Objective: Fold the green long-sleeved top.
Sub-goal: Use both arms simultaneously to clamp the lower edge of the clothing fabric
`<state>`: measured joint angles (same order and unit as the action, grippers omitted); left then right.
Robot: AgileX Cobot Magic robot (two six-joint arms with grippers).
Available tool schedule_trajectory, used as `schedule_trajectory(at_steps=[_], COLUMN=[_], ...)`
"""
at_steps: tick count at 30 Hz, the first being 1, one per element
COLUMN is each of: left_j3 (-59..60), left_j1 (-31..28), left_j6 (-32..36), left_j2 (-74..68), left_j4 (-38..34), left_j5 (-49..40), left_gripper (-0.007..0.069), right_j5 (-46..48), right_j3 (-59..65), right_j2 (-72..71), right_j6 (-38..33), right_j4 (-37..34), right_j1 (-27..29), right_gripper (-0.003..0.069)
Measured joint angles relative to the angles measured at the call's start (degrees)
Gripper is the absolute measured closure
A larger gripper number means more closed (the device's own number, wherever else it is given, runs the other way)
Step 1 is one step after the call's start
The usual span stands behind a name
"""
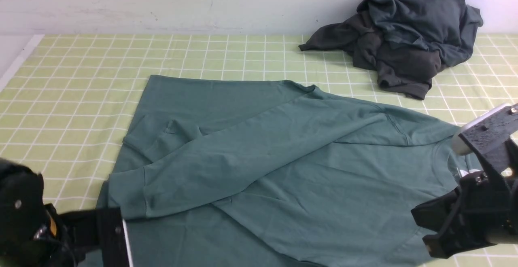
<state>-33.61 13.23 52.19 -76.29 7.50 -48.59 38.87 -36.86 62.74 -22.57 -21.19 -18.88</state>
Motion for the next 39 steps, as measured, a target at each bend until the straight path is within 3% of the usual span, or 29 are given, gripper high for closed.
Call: schedule_trajectory(at_steps=[7, 11, 19, 21, 29, 32, 35, 39], left_j3=[1.1, 1.1, 1.5, 1.5, 1.5, 1.3, 0.9, 0.8], left_j1=[0.0, 0.0, 0.0, 0.0, 0.0, 0.0, 0.0, 0.0], left_j6=[1.6, 1.7, 3.3, 2.8, 0.4, -6.5, -20.6, -30.2], left_j2=[-4.9, -5.7, -5.4, -3.9, 5.4, 7.8, 9.0, 9.4], left_j4=[2.5, 2.6, 2.6, 2.5, 2.4, 0.8, -1.2, -1.5], left_j5=[5.1, 8.2, 9.1, 9.1, 8.0, 7.5, 7.0, 6.8], left_gripper=[0.0221, 0.0275, 0.058, 0.061, 0.0625, 0.0625, 0.0625, 0.0625], right_j5=[0.5, 0.6, 1.6, 1.8, 2.4, 3.5, 1.6, -1.9], right_j3=[0.0, 0.0, 0.0, 0.0, -0.1, -1.1, -2.0, -2.2], right_j2=[0.0, 0.0, 0.0, 0.0, -0.5, -3.5, -8.3, -8.9], right_j6=[-1.4, -1.4, -1.4, -1.5, -5.1, -12.6, -24.2, -34.5], right_j4=[-2.2, -2.4, -3.1, -3.2, -3.2, -3.5, -4.9, -4.5], right_j1=[0.0, 0.0, 0.0, 0.0, 0.0, -1.8, -5.0, -6.1], right_gripper=[0.0656, 0.0656, 0.0656, 0.0656, 0.0656, 0.0656, 0.0656, 0.0656])
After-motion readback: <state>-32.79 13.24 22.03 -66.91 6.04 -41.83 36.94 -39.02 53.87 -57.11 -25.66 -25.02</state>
